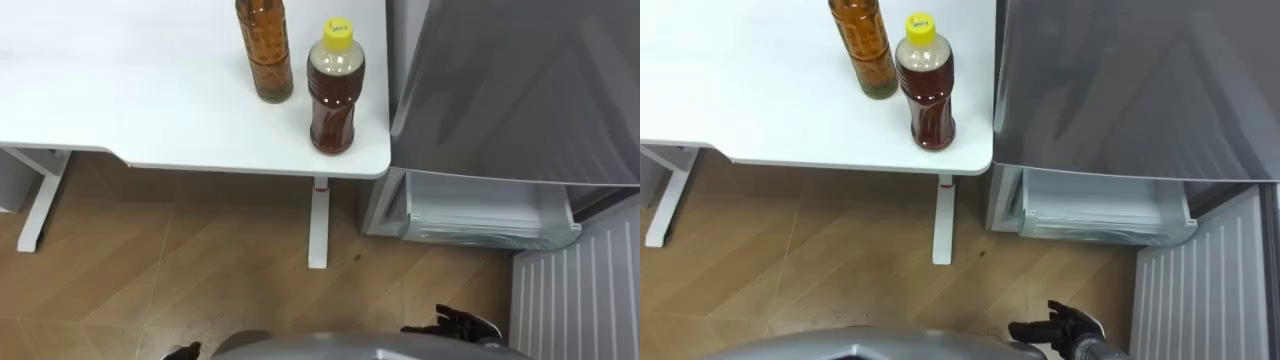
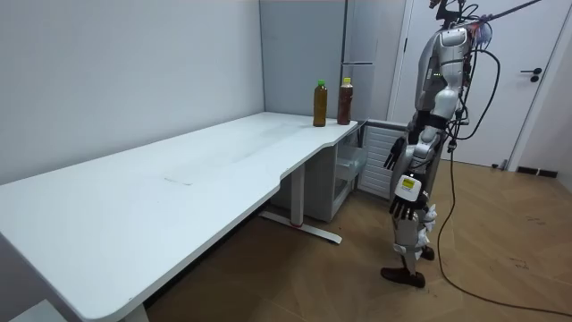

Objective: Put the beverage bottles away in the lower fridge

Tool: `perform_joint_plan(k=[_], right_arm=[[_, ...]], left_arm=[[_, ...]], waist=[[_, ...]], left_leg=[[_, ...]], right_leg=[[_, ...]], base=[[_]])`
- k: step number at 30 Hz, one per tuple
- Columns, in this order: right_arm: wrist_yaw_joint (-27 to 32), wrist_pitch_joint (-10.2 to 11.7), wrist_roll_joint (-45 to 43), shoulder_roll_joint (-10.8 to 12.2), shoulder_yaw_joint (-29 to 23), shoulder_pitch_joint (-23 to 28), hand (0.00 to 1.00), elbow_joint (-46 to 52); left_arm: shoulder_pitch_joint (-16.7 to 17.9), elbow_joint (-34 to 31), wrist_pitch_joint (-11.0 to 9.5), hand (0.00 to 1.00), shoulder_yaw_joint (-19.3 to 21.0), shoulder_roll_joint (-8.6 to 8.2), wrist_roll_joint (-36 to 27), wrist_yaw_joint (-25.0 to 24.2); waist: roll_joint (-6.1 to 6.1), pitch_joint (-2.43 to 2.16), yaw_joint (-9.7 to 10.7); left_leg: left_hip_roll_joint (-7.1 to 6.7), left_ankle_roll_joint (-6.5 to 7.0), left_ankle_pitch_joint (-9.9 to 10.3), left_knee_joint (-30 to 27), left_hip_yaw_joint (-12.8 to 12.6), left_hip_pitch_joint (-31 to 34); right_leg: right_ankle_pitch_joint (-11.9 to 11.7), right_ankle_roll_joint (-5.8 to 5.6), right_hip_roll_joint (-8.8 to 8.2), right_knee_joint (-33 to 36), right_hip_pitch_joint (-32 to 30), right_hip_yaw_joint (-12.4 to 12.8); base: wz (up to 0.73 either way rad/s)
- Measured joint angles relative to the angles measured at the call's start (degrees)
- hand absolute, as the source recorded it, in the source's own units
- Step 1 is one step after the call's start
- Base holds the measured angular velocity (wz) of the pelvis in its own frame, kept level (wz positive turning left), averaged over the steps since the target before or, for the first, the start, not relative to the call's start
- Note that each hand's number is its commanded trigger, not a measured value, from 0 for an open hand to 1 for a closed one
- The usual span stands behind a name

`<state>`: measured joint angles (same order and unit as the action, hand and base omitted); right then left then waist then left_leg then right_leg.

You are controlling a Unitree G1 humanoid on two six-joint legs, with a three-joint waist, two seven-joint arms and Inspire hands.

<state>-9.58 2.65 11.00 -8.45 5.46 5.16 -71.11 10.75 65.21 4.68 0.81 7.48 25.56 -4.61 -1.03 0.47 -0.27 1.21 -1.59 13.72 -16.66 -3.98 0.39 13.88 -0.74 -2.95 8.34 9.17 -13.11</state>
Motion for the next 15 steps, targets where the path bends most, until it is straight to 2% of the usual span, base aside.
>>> perform_joint_plan(k=[5, 15], right_arm=[[-0.20, 0.36, 0.01, -0.07, 0.02, 0.01, 0.00, -0.03], [0.20, 0.48, -0.08, -0.10, -0.10, -0.11, 0.00, -0.23]], left_arm=[[0.04, -0.01, -0.02, 0.00, -0.02, -0.02, 0.10, -0.09], [0.20, 0.01, -0.02, 0.00, 0.06, -0.02, -1.40, 0.82]], waist=[[0.52, 0.01, -0.03], [0.38, -0.07, 0.04]], left_leg=[[0.00, 0.01, 0.00, 0.01, 0.04, -0.05], [-0.02, 0.04, -0.03, -0.11, -0.05, -0.06]], right_leg=[[0.00, -0.01, -0.02, 0.28, -0.05, 0.17], [0.02, -0.03, -0.05, 0.17, -0.07, -0.08]], base=[[0.00], [0.00]])
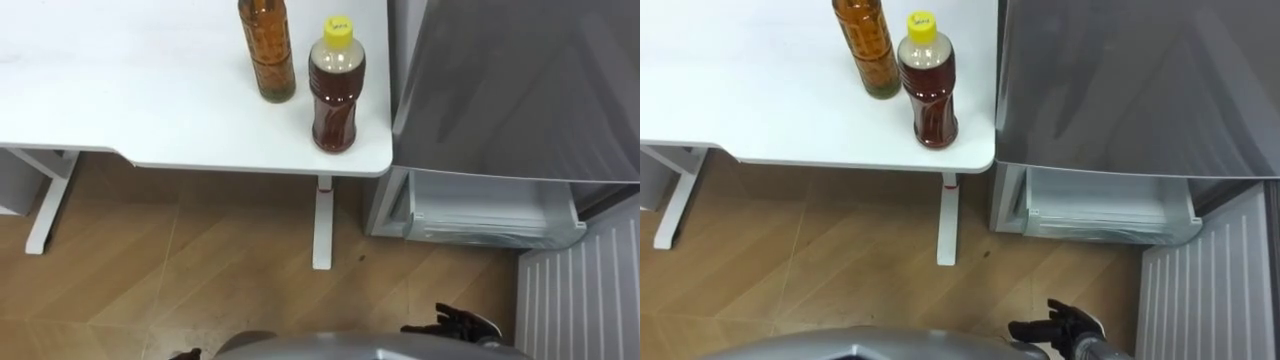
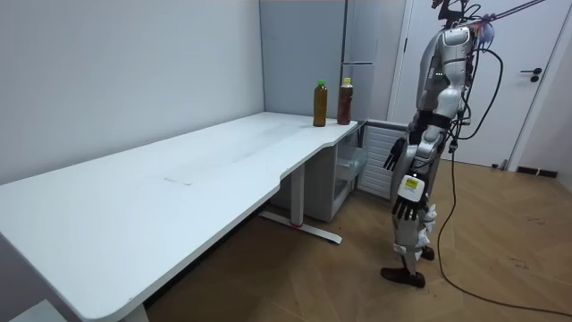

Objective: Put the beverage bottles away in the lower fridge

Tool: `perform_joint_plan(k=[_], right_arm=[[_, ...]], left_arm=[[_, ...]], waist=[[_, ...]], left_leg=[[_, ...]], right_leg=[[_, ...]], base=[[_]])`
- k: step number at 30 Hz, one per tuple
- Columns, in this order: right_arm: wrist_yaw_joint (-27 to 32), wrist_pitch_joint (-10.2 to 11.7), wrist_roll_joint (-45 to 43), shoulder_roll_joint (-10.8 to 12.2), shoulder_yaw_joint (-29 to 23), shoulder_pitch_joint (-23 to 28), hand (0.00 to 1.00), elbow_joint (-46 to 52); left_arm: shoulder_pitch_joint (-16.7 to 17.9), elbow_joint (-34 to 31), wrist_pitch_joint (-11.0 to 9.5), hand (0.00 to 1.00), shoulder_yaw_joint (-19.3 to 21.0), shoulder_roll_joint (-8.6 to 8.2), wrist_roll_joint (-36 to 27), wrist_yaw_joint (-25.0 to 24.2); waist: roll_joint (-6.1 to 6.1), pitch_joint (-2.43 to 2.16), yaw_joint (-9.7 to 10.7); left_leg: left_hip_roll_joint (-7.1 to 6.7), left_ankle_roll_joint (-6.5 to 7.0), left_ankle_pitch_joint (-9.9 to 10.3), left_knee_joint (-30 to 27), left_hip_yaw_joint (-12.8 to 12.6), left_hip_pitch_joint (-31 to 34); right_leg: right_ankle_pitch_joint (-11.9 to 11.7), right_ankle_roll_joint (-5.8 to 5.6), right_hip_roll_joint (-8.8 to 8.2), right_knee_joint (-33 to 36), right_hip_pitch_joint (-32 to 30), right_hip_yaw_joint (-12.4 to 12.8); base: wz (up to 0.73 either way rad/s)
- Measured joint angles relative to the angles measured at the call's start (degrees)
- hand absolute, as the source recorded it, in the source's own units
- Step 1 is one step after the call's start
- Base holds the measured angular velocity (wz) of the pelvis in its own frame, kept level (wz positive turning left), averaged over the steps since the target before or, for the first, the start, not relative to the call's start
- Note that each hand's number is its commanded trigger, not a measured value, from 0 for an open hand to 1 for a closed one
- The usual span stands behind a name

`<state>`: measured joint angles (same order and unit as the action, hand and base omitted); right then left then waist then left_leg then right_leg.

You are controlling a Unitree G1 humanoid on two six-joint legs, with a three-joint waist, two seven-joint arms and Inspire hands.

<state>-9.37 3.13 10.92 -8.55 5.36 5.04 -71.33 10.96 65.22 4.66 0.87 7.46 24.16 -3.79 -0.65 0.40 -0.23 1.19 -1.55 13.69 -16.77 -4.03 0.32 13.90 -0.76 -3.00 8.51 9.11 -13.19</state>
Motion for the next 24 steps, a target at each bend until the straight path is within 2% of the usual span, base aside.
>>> perform_joint_plan(k=[6, 10, 16, 18, 21, 24], right_arm=[[0.27, -0.03, 0.01, -0.03, -0.57, 0.17, 0.00, -0.02], [0.46, -0.27, -0.03, 0.01, -1.81, 0.50, 0.00, -0.01], [0.47, -1.36, 0.07, 0.11, -2.28, 0.57, 0.00, 0.01], [0.45, -1.48, 0.07, 0.11, -2.33, 0.53, 0.00, -0.02], [0.49, -1.76, 0.11, 0.07, -2.31, 0.55, 0.00, -0.01], [0.59, -1.83, 0.17, 0.04, -2.43, 0.58, 0.00, -0.03]], left_arm=[[-0.19, -0.01, 0.00, 0.00, 1.51, 0.04, -1.17, 3.24], [-0.08, -0.01, -0.03, 0.00, 5.20, -0.02, -2.76, 5.24], [0.06, -0.07, -0.15, 0.00, 7.31, -0.23, -13.53, 9.12], [-0.20, -0.13, -0.71, 0.00, 7.99, -0.30, -17.82, 10.21], [-0.14, -0.13, -2.11, 0.00, 9.23, -0.32, -27.46, 13.39], [-0.10, -0.46, -3.31, 0.00, 9.95, -0.32, -31.80, 16.04]], waist=[[-0.30, -0.12, 0.06], [-0.43, -0.18, -0.03], [-0.32, -0.06, -0.17], [-0.29, -0.05, -0.20], [-0.17, -0.09, -0.16], [-0.27, 0.08, -0.14]], left_leg=[[-0.10, 0.00, 0.00, 0.03, 0.30, 0.21], [-0.11, 0.00, 0.00, -0.01, 0.29, 0.14], [-0.16, 0.00, 0.01, -0.44, 0.54, -0.08], [-0.16, -0.01, 0.01, -0.43, 0.65, -0.04], [-0.25, 0.00, 0.01, -0.42, 0.93, -0.09], [-0.41, 0.00, 0.01, -0.37, 1.19, -0.66]], right_leg=[[0.00, 0.00, 0.01, -0.25, 0.05, -0.34], [0.00, 0.00, -0.06, -0.25, 0.17, -0.61], [0.00, 0.00, -0.05, -0.70, 0.98, -0.97], [0.00, 0.00, -0.02, -0.72, 0.98, -0.98], [0.00, 0.00, -0.04, -0.70, 1.18, -1.29], [0.01, -0.02, -0.12, -0.76, 1.88, -1.68]], base=[[0.02], [0.00], [0.03], [0.00], [0.03], [0.06]])
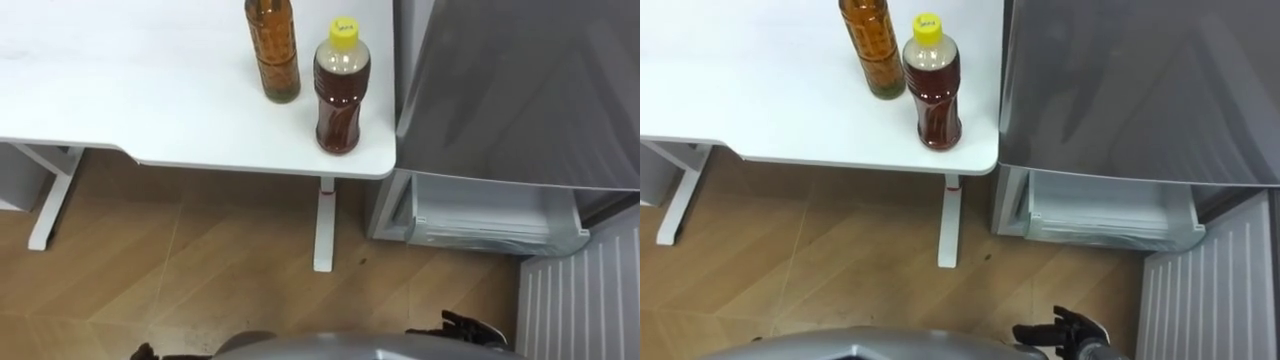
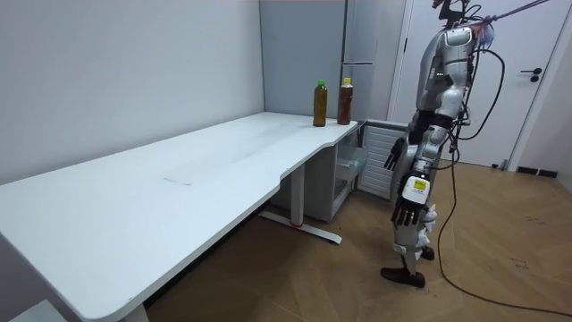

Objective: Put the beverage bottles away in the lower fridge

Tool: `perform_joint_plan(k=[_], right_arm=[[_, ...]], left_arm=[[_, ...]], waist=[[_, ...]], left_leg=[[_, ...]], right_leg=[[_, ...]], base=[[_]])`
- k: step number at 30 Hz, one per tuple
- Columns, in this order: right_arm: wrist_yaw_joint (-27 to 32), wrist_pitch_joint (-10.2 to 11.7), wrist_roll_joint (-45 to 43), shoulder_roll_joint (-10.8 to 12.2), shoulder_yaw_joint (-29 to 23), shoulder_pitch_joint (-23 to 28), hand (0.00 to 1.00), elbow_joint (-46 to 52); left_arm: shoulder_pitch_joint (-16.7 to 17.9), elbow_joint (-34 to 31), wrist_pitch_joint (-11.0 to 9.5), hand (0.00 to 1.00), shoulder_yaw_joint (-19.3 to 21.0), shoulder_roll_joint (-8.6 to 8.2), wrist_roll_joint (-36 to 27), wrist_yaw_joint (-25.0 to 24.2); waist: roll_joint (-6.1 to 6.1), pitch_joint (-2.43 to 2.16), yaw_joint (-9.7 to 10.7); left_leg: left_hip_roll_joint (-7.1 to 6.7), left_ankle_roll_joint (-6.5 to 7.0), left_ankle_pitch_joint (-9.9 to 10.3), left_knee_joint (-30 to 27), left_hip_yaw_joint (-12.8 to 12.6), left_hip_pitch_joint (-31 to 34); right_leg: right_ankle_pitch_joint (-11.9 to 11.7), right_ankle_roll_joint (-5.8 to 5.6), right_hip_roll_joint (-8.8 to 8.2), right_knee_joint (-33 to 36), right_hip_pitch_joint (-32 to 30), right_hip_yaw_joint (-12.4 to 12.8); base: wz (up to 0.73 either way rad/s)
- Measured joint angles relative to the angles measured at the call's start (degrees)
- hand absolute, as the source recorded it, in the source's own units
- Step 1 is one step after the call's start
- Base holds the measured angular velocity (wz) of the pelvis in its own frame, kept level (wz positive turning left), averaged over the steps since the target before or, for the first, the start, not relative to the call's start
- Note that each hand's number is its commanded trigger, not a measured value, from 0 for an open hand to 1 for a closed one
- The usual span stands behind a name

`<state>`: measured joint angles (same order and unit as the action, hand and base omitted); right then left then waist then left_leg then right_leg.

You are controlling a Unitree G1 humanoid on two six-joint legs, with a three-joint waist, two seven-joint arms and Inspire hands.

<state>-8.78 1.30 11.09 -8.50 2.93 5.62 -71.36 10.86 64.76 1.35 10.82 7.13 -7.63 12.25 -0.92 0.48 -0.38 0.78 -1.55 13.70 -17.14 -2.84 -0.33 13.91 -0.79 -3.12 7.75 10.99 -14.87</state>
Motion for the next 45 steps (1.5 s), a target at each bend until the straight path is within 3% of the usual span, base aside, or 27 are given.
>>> perform_joint_plan(k=[6, 11, 14, 18, 22, 26, 30, 36, 39, 45], right_arm=[[-0.01, 0.00, 1.46, -0.14, 0.05, 0.15, 0.00, -0.20], [0.60, 0.53, 1.84, -0.11, -0.23, 0.51, 0.00, -0.46], [0.58, 0.67, 1.54, -0.11, -0.23, 0.63, 0.00, -0.38], [0.54, 1.28, -0.11, -0.13, -0.30, 0.76, 0.00, 0.13], [0.36, 1.96, -0.19, -0.14, -0.28, 0.74, 0.00, 0.17], [0.28, 2.55, -0.34, -0.21, -0.24, 0.77, 0.00, 0.12], [-0.15, 2.87, -0.30, -0.44, 0.08, 0.53, 0.00, 0.07], [-1.78, 3.91, -0.37, -0.84, 0.29, 0.14, 0.00, -0.42], [-2.47, 4.72, -0.49, -1.07, 0.34, 0.09, 0.00, -0.37], [-3.93, 5.75, -0.36, -1.07, 0.21, -1.29, 0.00, -2.86]], left_arm=[[0.41, -4.91, -3.12, 0.00, 1.19, -0.14, -4.19, 6.66], [0.55, -11.88, -7.71, 0.00, 3.77, -0.15, -5.40, 14.70], [0.86, -13.72, -10.01, 0.00, 3.76, -0.16, -5.23, 18.47], [1.62, -19.80, -11.10, 0.00, 3.74, -0.18, -5.14, 22.56], [1.92, -28.21, -14.79, 0.00, 2.34, -0.10, -5.09, 27.54], [0.73, -32.80, -16.75, 0.00, 1.58, -0.04, -0.49, 29.53], [-0.12, -39.56, -16.89, 0.00, -0.32, 0.12, 0.82, 29.69], [-0.75, -57.30, -17.58, 0.00, -2.67, 0.48, 0.96, 28.92], [-2.45, -62.65, -18.76, 0.00, -4.30, 0.81, 0.92, 25.40], [-3.07, -71.08, -19.00, 0.00, -6.95, 0.76, 1.02, 17.34]], waist=[[0.15, -0.22, -0.80], [-0.34, -0.60, -1.70], [-0.56, -0.62, -1.80], [-0.64, -0.56, -1.76], [-0.49, -0.51, -1.43], [-0.21, -0.48, -1.46], [-0.15, -0.49, -1.42], [-0.53, -0.42, -0.44], [-0.28, -0.11, -0.42], [-0.91, 0.26, 0.29]], left_leg=[[-0.35, 0.26, -0.19, 0.73, 0.00, -0.45], [-0.63, 0.44, -0.32, 1.28, 0.09, -0.88], [-0.65, 0.46, -0.43, 1.74, -0.06, -1.47], [-0.59, 0.47, -0.43, 1.61, -0.07, -1.39], [-0.61, 0.54, -0.46, 1.37, 0.02, -1.27], [-0.60, 0.58, -0.47, 1.46, 0.09, -1.10], [-0.65, 0.66, -0.56, 1.26, 0.41, -0.15], [-0.92, 0.71, -0.65, 0.56, 1.32, 0.63], [-1.05, 0.80, -0.86, 1.12, 1.25, 0.26], [-1.09, 0.73, -1.15, 1.85, 1.14, -0.18]], right_leg=[[0.04, -0.17, -0.33, 0.03, 0.07, -0.03], [0.02, -0.34, -0.55, 0.16, 0.19, -0.16], [0.01, -0.36, -0.59, 0.41, 0.38, 0.01], [0.01, -0.36, -0.61, 0.83, 0.09, 0.23], [-0.04, -0.43, -0.66, 1.03, 0.08, 0.15], [-0.04, -0.43, -0.65, 1.17, -0.04, 0.03], [-0.05, -0.44, -0.67, 1.27, -0.89, -0.22], [-0.05, -0.44, -0.74, 1.09, -1.04, -0.94], [-0.05, -0.44, -0.87, 1.02, -1.02, -0.72], [-0.05, -0.45, -0.89, 0.92, -0.97, -0.53]], base=[[0.01], [0.00], [-0.02], [0.00], [0.00], [0.00], [0.05], [0.07], [-0.03], [-0.02]])
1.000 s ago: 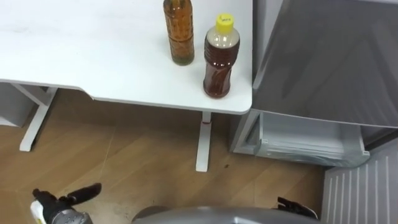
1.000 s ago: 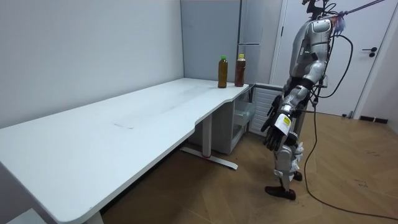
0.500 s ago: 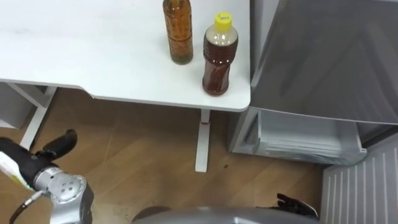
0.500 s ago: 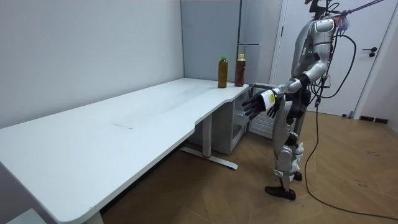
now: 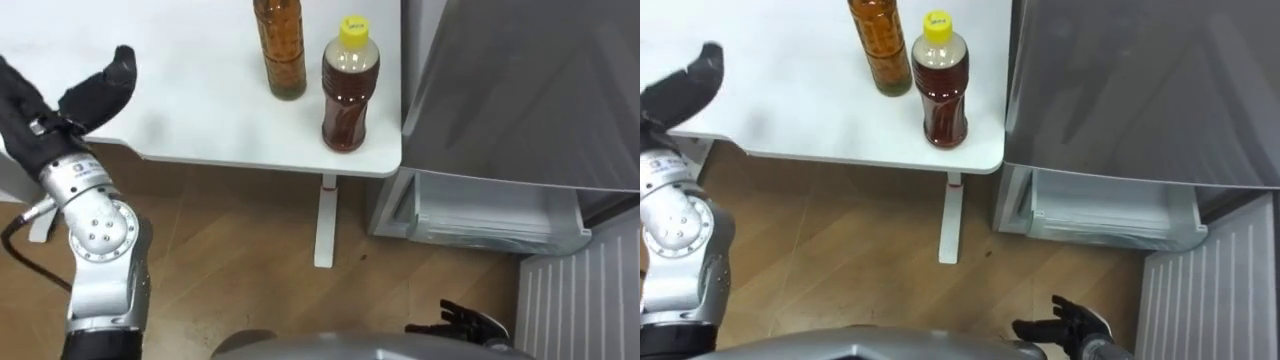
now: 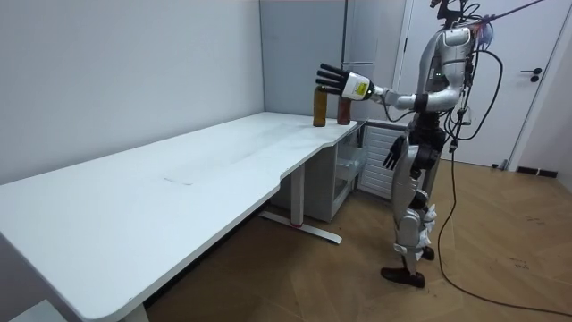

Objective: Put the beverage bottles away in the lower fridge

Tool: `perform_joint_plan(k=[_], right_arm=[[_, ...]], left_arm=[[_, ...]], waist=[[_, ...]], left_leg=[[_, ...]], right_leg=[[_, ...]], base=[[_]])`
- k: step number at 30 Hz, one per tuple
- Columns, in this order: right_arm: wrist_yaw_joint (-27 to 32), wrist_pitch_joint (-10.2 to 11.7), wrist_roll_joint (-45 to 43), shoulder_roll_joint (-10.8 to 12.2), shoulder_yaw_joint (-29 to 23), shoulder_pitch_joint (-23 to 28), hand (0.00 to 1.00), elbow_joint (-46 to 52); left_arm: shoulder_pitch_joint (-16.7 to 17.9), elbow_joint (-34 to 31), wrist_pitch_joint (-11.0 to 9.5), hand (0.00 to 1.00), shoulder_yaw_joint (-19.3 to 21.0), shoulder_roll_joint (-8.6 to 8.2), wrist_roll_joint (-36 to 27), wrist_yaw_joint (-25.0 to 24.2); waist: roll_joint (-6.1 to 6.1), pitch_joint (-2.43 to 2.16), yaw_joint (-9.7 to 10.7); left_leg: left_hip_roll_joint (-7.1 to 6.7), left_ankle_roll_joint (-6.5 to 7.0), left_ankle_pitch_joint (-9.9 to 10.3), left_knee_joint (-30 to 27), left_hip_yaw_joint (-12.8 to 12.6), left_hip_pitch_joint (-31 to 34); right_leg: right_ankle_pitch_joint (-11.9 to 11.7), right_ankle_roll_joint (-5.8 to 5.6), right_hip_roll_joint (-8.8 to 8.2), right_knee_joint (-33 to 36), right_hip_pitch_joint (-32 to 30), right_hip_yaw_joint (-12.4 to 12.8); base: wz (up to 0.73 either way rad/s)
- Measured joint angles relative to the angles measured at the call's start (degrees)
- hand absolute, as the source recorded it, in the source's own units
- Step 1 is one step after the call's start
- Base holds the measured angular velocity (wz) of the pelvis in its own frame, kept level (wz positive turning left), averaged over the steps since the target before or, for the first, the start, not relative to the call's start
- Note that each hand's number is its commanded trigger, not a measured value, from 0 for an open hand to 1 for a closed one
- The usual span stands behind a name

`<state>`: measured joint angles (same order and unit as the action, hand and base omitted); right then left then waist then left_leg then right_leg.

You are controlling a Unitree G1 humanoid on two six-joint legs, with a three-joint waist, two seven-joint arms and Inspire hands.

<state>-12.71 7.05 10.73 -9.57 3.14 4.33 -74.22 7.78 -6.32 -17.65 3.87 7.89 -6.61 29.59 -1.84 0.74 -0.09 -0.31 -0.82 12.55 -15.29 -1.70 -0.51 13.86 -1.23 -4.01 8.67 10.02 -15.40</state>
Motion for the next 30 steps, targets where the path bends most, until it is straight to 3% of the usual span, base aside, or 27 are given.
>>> perform_joint_plan(k=[6, 13, 23, 30], right_arm=[[-0.87, 0.45, -0.30, 0.08, 0.10, -0.86, 0.00, -0.45], [-1.24, 0.47, -0.26, 0.08, 0.11, -1.91, 0.00, -1.53], [-2.47, 0.42, -0.28, 0.11, 0.12, -2.12, 0.00, -1.80], [-3.07, 0.43, -0.27, 0.20, 0.12, -2.19, 0.00, -1.77]], left_arm=[[-1.69, -5.57, 0.03, 0.00, -3.97, -0.01, -0.22, -7.80], [-3.41, -7.86, 0.58, 0.00, -9.56, -0.18, -0.11, -16.86], [-3.41, -10.65, 2.91, 0.00, -9.79, -0.29, -0.12, -23.78], [-3.41, -12.51, 3.39, 0.00, -9.87, -0.34, -0.11, -26.43]], waist=[[-0.36, 0.06, 1.77], [-0.15, -0.24, 2.91], [-0.04, -0.50, 3.50], [-0.05, -0.50, 3.51]], left_leg=[[-0.04, 0.01, 0.00, -0.18, 0.27, 0.50], [-0.02, 0.10, -0.13, -0.16, 0.09, 0.93], [-0.03, 0.09, -0.14, -0.06, 0.00, 0.84], [-0.02, 0.09, -0.14, 0.00, -0.08, 0.71]], right_leg=[[-0.02, -0.02, -0.02, 0.06, -0.26, -0.32], [-0.09, -0.09, -0.03, 0.17, -0.83, 0.01], [-0.09, -0.09, -0.02, 0.08, -0.92, 0.69], [-0.10, -0.09, -0.02, 0.08, -0.91, 0.96]], base=[[0.04], [0.00], [0.00], [-0.01]])
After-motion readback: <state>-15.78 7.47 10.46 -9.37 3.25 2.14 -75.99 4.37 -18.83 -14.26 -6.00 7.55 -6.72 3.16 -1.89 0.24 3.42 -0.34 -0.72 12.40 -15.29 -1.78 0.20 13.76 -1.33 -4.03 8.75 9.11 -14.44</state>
